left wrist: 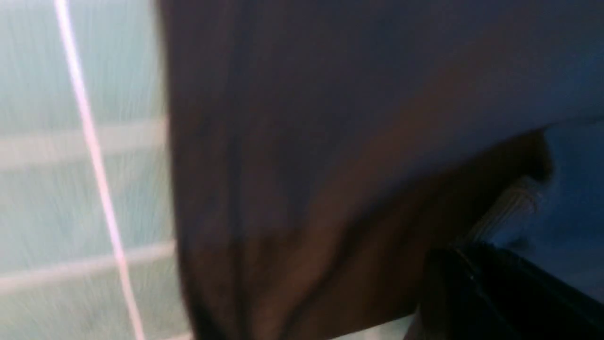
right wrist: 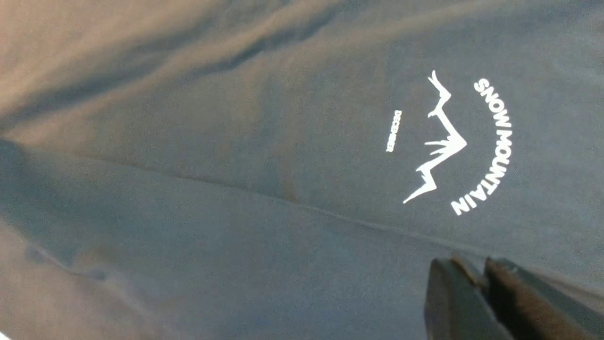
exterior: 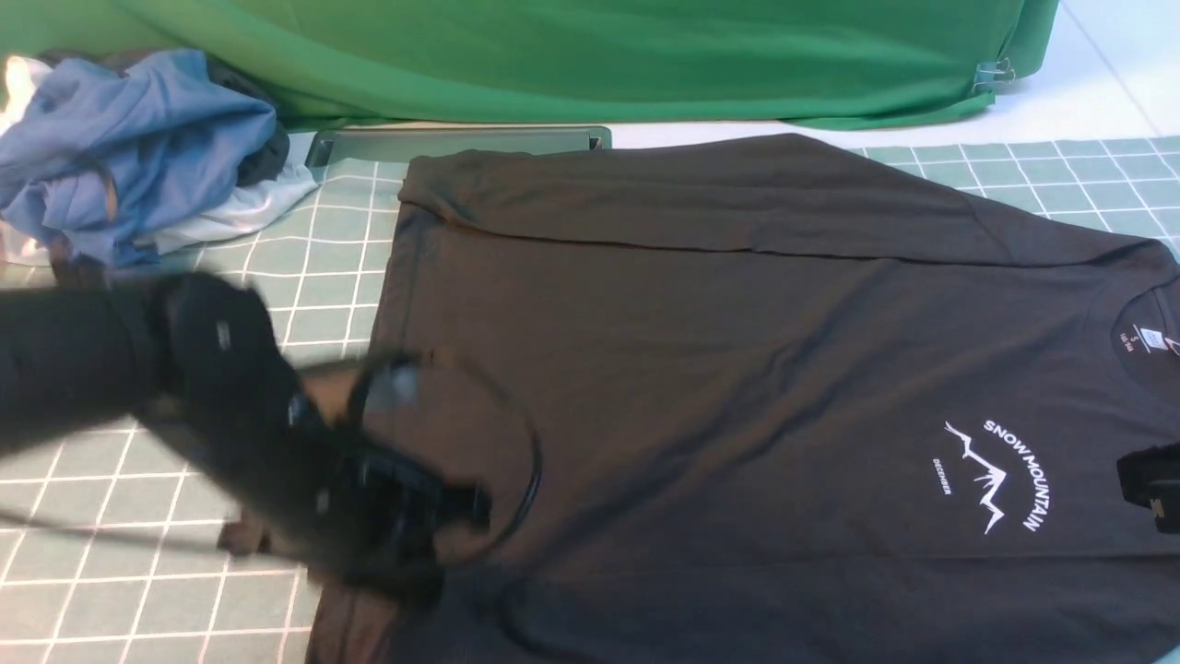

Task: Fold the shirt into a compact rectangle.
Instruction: 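Fold the left side of the black T-shirt inward over its body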

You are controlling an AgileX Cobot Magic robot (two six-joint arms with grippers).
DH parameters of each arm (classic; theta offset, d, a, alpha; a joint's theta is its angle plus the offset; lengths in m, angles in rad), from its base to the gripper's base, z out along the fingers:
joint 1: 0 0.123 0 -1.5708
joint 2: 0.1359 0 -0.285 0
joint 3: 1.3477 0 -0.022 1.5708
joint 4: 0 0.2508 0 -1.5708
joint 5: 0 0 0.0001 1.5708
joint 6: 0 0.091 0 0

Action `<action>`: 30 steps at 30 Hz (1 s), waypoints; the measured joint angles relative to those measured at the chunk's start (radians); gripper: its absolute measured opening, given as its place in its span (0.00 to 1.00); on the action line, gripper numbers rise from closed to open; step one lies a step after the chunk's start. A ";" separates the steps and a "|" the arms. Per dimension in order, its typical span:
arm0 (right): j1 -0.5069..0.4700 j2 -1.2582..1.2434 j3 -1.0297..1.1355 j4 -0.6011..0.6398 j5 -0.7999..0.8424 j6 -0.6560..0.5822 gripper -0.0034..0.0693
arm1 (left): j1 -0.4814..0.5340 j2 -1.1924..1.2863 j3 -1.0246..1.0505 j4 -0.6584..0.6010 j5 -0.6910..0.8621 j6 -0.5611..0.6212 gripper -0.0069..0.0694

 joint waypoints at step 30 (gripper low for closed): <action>0.000 0.000 0.000 0.001 -0.086 0.000 0.25 | 0.219 0.474 -0.627 -0.011 0.000 0.038 0.13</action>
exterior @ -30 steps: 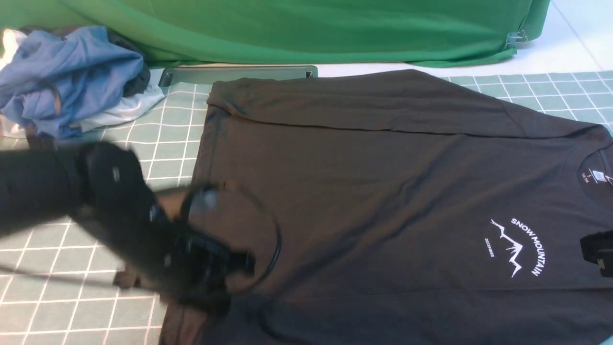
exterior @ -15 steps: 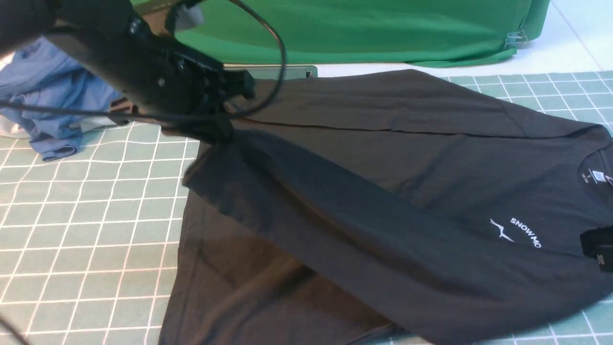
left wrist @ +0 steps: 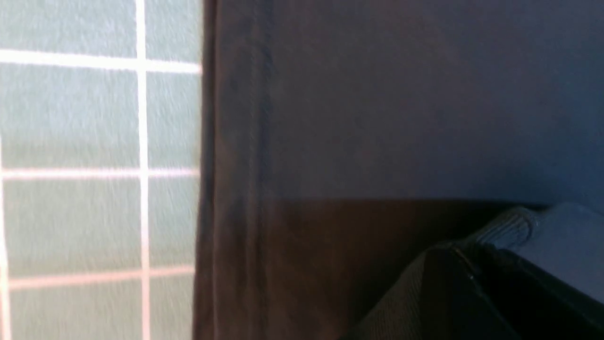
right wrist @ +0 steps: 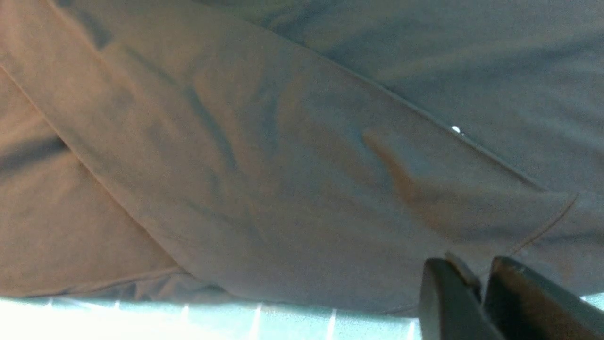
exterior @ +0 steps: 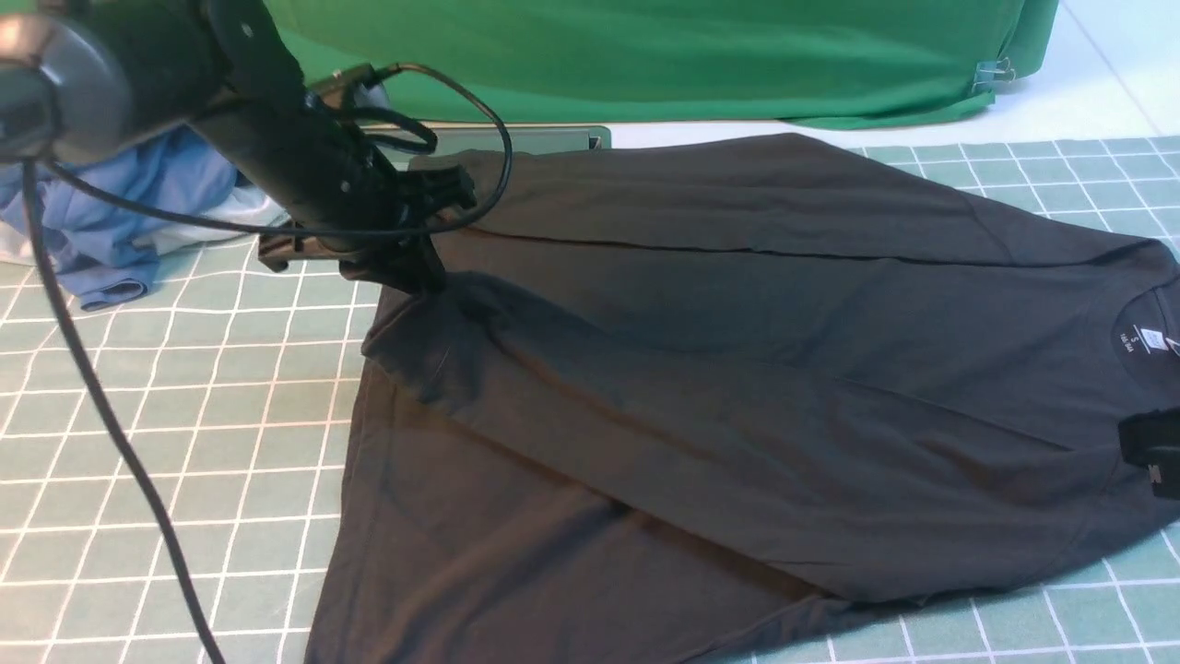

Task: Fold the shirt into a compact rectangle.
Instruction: 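Fold the left side of the black T-shirt inward over its body, then grab the top left corner of the dark shirt with the left gripper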

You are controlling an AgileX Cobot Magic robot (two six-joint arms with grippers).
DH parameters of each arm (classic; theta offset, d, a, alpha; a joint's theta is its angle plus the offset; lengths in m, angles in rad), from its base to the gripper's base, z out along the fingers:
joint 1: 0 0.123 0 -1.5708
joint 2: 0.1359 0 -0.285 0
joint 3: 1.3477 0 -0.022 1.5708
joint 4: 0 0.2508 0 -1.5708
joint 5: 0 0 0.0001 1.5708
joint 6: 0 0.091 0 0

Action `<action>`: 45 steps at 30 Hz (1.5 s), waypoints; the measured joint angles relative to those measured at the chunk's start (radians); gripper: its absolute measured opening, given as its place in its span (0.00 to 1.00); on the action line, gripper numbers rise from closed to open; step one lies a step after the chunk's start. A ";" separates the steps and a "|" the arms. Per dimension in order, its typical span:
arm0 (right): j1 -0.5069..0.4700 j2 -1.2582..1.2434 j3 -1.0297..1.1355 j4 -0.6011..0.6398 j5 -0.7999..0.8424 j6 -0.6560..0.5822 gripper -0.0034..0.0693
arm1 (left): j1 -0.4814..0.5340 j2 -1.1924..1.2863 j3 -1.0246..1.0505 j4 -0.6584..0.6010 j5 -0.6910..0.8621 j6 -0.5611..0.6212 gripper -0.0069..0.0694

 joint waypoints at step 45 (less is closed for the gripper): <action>0.000 0.000 0.000 0.000 -0.011 0.004 0.35 | 0.073 0.503 -0.576 -0.195 -0.151 -0.110 0.55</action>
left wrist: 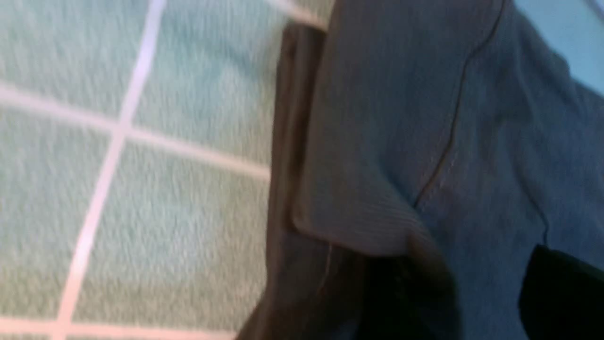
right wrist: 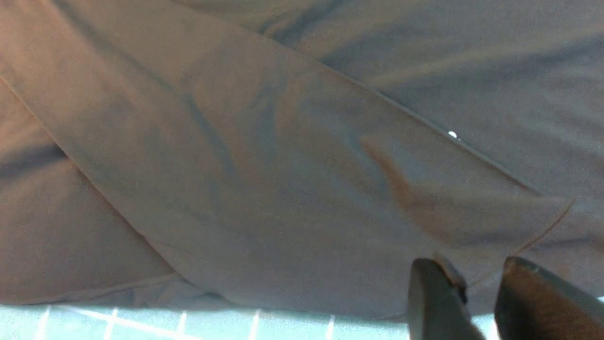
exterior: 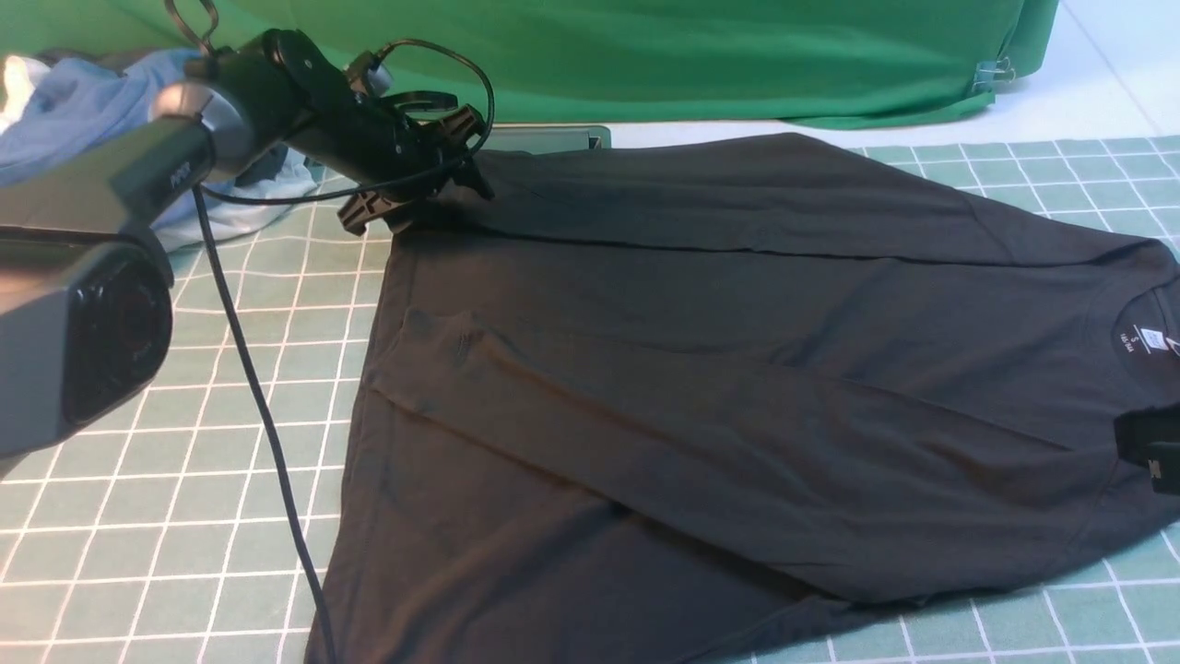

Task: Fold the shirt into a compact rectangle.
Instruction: 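Grab the top left corner of the dark shirt with the left gripper, then fold the left side of the dark shirt inward over its body with the left gripper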

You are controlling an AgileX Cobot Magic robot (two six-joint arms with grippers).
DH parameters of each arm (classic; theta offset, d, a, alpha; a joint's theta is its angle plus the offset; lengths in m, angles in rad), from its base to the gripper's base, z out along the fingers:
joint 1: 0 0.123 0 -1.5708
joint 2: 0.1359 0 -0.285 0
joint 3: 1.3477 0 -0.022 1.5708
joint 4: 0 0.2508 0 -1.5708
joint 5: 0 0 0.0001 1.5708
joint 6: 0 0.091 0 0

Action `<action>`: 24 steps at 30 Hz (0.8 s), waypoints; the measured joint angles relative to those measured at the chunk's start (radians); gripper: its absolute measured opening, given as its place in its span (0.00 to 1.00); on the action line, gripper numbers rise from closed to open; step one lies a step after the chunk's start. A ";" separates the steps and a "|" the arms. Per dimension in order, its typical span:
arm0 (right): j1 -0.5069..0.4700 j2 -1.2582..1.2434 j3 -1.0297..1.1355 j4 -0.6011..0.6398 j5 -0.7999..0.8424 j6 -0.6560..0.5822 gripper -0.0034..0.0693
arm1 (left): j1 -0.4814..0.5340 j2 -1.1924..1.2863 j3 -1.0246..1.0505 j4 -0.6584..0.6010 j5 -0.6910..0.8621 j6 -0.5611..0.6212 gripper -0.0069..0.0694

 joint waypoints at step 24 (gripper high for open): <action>0.000 0.000 0.000 0.000 -0.012 0.000 0.37 | 0.000 -0.174 -0.153 0.026 0.289 -0.060 0.11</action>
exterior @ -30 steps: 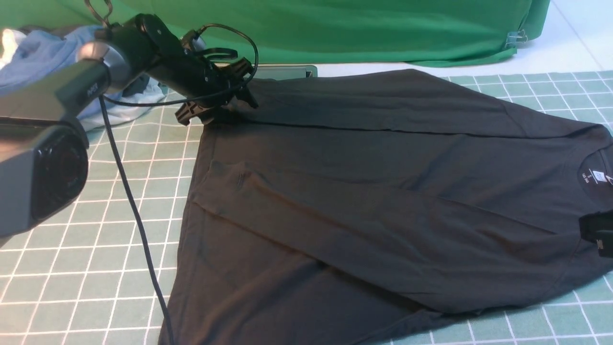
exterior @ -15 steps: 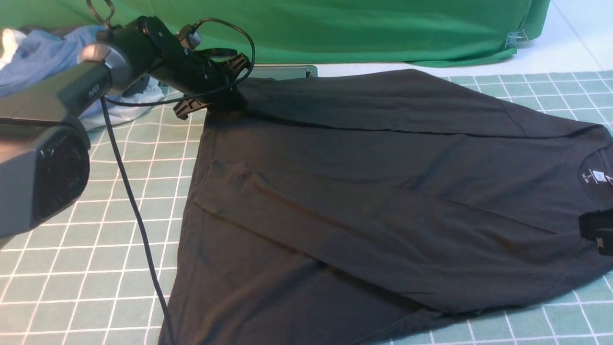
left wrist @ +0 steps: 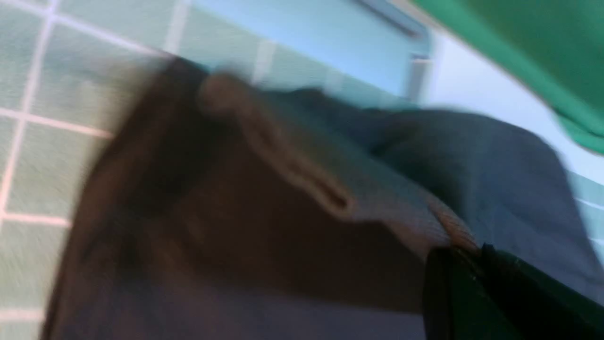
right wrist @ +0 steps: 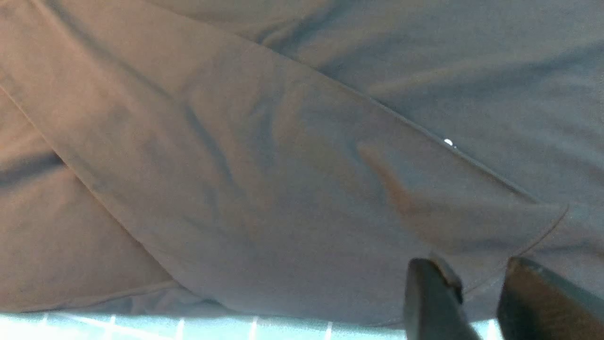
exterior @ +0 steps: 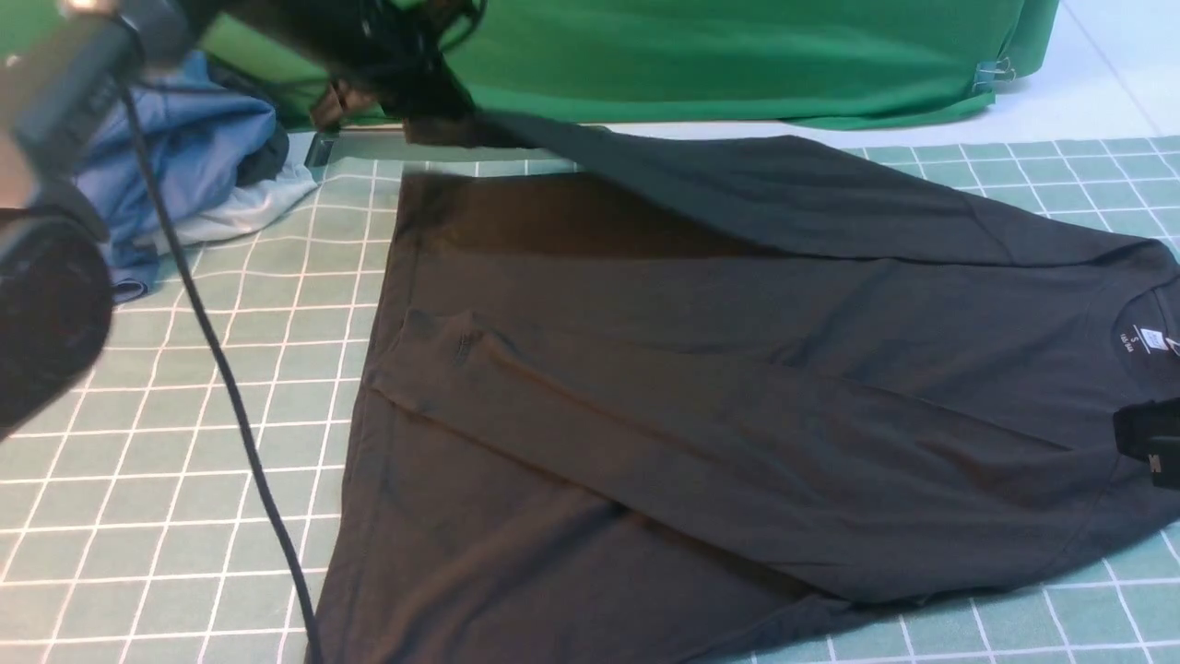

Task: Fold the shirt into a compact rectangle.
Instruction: 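Fold the left side of the dark shirt inward over its body with the left gripper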

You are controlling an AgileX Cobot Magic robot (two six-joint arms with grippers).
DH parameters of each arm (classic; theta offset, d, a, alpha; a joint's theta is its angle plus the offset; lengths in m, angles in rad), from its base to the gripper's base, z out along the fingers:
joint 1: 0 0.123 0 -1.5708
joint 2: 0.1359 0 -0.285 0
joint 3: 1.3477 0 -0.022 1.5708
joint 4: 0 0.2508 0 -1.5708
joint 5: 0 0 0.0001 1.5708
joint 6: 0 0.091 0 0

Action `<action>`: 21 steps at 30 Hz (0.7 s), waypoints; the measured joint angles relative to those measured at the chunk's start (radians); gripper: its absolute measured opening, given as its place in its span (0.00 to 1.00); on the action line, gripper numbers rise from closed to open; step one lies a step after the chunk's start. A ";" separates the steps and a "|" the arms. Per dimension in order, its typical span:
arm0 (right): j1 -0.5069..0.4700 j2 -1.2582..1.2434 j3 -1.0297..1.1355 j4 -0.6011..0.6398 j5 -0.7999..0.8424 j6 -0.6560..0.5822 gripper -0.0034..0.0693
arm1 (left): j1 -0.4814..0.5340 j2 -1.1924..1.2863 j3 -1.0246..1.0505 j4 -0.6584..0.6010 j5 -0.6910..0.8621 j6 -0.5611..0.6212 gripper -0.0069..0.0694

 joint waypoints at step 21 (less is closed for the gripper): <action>0.000 0.008 0.000 0.000 -0.007 0.000 0.37 | -0.044 -0.396 0.418 0.106 0.193 -0.056 0.11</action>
